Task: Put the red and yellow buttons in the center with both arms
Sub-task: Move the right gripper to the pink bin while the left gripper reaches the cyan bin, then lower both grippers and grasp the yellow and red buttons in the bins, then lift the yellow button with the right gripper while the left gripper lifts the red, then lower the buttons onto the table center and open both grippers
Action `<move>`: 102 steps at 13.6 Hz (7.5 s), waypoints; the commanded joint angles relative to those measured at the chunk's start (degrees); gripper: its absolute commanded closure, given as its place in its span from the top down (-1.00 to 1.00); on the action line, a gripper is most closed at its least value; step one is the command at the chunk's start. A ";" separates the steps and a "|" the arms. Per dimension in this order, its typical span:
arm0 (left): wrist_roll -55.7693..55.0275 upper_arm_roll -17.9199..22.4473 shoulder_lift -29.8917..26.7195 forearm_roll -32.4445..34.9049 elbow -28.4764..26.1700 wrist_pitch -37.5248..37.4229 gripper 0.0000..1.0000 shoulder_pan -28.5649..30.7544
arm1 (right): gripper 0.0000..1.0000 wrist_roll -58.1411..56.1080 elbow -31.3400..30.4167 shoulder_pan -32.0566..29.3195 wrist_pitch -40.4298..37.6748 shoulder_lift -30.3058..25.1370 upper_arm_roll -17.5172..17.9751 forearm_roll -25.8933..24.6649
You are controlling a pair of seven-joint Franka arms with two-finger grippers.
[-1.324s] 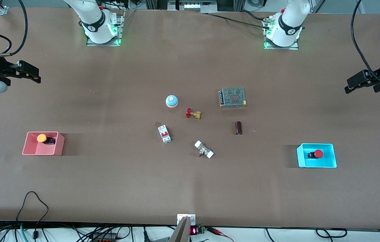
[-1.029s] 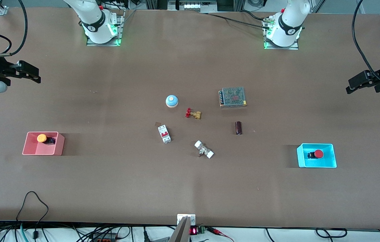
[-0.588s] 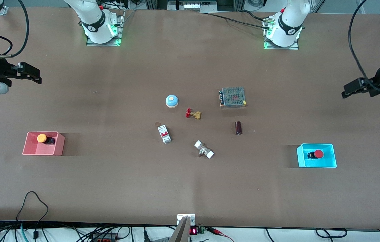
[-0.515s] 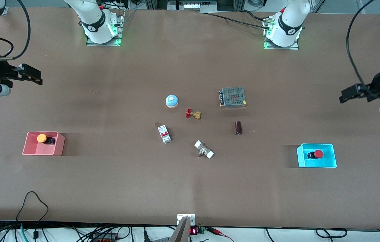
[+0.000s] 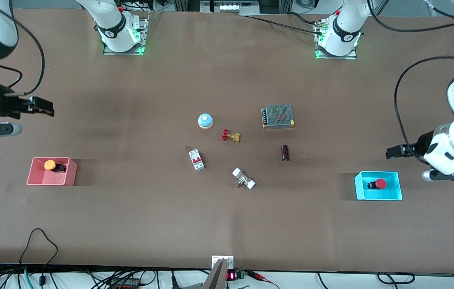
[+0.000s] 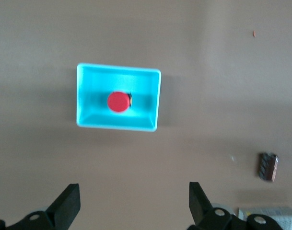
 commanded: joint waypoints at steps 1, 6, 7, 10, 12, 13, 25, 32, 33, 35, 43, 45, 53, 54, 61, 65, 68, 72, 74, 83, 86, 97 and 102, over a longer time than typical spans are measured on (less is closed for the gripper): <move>1.22 0.01 3.92 1.54 -1.06 8.97 1.00 0.43 | 1.00 -1.02 -0.61 -0.95 5.36 2.57 0.22 -4.11; 1.31 0.01 10.34 1.36 -1.59 18.23 1.00 1.74 | 1.00 -1.10 -2.46 -5.51 18.89 9.42 0.31 -4.56; 1.66 0.01 11.13 1.36 -1.50 18.59 1.00 1.83 | 1.00 -1.28 -2.98 -6.31 21.70 10.74 0.31 -4.56; 5.07 0.10 13.77 1.36 -0.89 19.29 1.00 1.92 | 1.00 -4.17 -10.60 -9.12 34.60 11.28 0.22 -4.56; 6.85 0.10 15.97 1.28 -0.36 22.36 1.00 2.27 | 1.00 -4.44 -15.45 -9.65 42.36 11.37 0.22 -4.56; 7.03 0.10 16.15 1.28 -0.36 22.81 1.00 2.19 | 1.00 -4.44 -16.86 -10.18 44.65 11.45 0.22 -4.56; 7.48 0.10 19.31 0.22 -0.54 25.71 0.99 3.33 | 1.00 -10.14 -18.72 -13.35 50.38 16.64 0.31 -2.19; 6.85 0.10 19.76 -0.66 -0.71 25.10 0.95 2.89 | 1.00 -14.64 -18.37 -13.61 52.67 19.45 0.31 2.91; 6.85 0.10 19.67 -0.66 -0.80 25.01 0.92 2.89 | 1.00 -15.25 -18.28 -13.61 52.67 19.45 0.31 2.91; 6.94 0.10 19.67 -0.57 -0.98 24.66 0.74 2.80 | 1.00 -15.34 -18.28 -13.70 52.84 19.63 0.22 2.91; 6.85 0.10 19.67 -0.75 -0.98 24.30 -0.47 2.80 | 0.25 -15.43 -18.28 -13.70 52.85 19.98 0.31 2.91; 6.94 0.10 19.58 -0.75 -1.15 24.30 -0.57 2.80 | 0.00 -15.52 -18.28 -13.61 52.76 19.98 0.31 2.91; 6.85 0.10 11.86 -0.75 -2.47 17.63 -0.64 1.92 | -0.41 -17.01 -18.01 -13.52 52.58 19.63 0.31 2.82; 6.85 0.10 10.63 -0.75 -2.64 17.02 -0.64 1.92 | -0.41 -17.18 -18.01 -13.52 52.15 18.85 0.31 2.82; -1.30 -0.25 -3.43 -0.75 -12.73 7.18 -0.64 -3.69 | -0.41 -14.15 -14.76 -9.23 26.33 2.77 0.92 3.43; -8.70 -1.30 -7.57 -4.85 -22.22 7.51 -0.64 -9.23 | -0.41 4.30 -15.37 -3.94 23.14 0.91 6.61 3.61; -9.23 -3.50 -9.42 -7.77 -29.52 14.00 -0.64 -9.24 | -0.41 13.12 -17.39 -2.46 25.41 2.05 10.42 2.73; -9.23 -5.78 -9.69 -7.86 -38.57 28.48 -0.64 -9.24 | -0.41 17.17 -24.50 0.27 37.43 3.98 10.42 0.72; -9.41 -6.49 -9.60 -7.86 -41.13 33.25 -0.64 -9.24 | -0.41 20.50 -28.37 1.67 42.63 4.51 10.42 -1.83; -9.32 -6.49 -2.84 -7.86 -43.25 44.42 -0.64 -9.24 | -0.42 26.49 -33.92 4.32 55.30 9.25 10.33 -6.23; -9.32 -6.49 -2.66 -7.86 -43.34 44.70 -0.62 -9.24 | -0.42 29.03 -33.83 4.32 57.41 11.18 10.33 -10.26; -8.71 -4.92 -14.70 -6.90 -25.10 17.22 1.00 -5.74 | 0.91 32.03 -33.04 4.23 58.03 12.51 10.07 -13.62; -3.87 0.01 -14.26 -5.24 -13.82 9.81 1.00 -4.23 | 1.00 31.15 -28.66 3.70 53.23 8.84 10.15 -11.61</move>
